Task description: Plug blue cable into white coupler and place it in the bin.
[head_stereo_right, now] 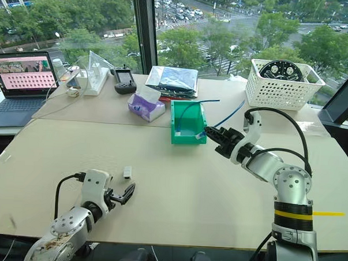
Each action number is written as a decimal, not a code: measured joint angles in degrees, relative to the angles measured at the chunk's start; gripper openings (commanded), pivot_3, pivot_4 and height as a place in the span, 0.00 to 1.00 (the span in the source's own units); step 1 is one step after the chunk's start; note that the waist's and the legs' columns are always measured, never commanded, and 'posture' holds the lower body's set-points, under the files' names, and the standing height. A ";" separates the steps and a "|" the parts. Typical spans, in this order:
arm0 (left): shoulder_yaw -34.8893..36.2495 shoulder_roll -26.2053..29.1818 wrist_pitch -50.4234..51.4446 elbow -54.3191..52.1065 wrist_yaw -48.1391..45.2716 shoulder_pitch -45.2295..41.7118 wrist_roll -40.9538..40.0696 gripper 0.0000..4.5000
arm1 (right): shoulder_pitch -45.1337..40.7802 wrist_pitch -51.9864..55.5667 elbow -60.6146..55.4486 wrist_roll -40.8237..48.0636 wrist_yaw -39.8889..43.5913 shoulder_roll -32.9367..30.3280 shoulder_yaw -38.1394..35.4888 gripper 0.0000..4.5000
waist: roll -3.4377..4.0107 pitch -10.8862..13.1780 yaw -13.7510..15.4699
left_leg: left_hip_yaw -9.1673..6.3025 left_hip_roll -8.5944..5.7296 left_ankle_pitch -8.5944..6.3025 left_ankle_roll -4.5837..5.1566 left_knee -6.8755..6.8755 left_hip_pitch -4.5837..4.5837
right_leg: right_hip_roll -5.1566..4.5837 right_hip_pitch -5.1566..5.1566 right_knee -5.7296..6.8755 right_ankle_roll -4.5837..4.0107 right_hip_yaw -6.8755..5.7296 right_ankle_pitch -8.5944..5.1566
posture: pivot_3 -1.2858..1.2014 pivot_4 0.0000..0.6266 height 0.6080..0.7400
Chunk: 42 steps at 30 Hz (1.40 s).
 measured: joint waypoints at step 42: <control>16.84 -8.92 48.46 31.73 51.22 -51.78 -30.17 1.00 | 5.45 -0.65 -6.67 -2.85 -3.27 7.98 -1.30 0.00 | -0.05 0.02 -0.66 | -0.19 -0.08 0.01 -0.02 -0.02 -0.06 | -0.08 -0.05 0.07 0.09 -0.04 0.04 | 0.52 0.24 1.00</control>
